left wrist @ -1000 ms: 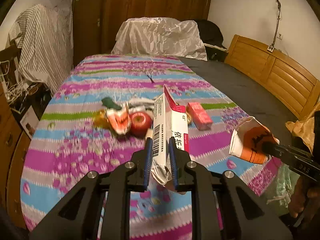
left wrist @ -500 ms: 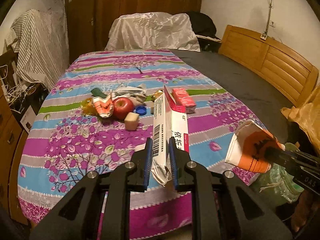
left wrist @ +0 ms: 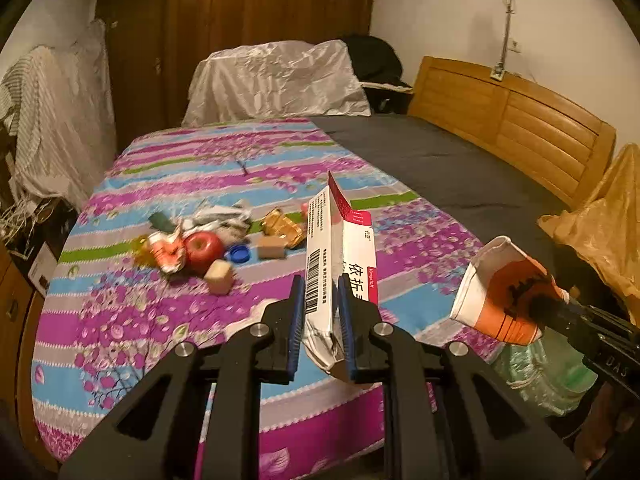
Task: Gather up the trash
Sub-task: 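Carry the white box and orange cup over the green bin and release both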
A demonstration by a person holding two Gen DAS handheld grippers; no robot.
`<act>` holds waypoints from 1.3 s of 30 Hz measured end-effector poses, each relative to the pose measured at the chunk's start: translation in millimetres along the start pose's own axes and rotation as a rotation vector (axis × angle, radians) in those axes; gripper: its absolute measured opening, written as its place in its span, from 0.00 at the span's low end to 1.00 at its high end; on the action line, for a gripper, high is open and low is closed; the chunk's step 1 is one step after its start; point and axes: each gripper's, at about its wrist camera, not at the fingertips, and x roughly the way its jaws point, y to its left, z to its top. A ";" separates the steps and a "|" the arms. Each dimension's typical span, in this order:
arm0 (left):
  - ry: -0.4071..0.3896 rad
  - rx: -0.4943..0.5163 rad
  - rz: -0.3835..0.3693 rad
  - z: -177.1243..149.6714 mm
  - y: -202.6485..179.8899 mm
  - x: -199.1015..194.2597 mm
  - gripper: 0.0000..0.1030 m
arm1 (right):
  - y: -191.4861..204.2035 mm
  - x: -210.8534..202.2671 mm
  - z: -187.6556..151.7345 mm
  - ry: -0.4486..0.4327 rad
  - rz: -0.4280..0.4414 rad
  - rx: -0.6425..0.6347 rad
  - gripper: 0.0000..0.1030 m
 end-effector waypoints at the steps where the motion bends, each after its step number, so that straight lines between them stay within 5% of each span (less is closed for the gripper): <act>1: -0.004 0.008 -0.006 2.8 -5.6 0.3 0.15 | -4.1 -4.8 1.2 -0.010 -0.007 0.007 0.17; 23: -0.016 0.267 -0.191 25.3 -176.3 27.8 0.15 | -144.1 -125.9 -13.7 -0.167 -0.308 0.217 0.17; 39: 0.040 0.469 -0.336 -1.7 -297.6 54.1 0.15 | -232.9 -167.1 -42.7 -0.139 -0.573 0.275 0.17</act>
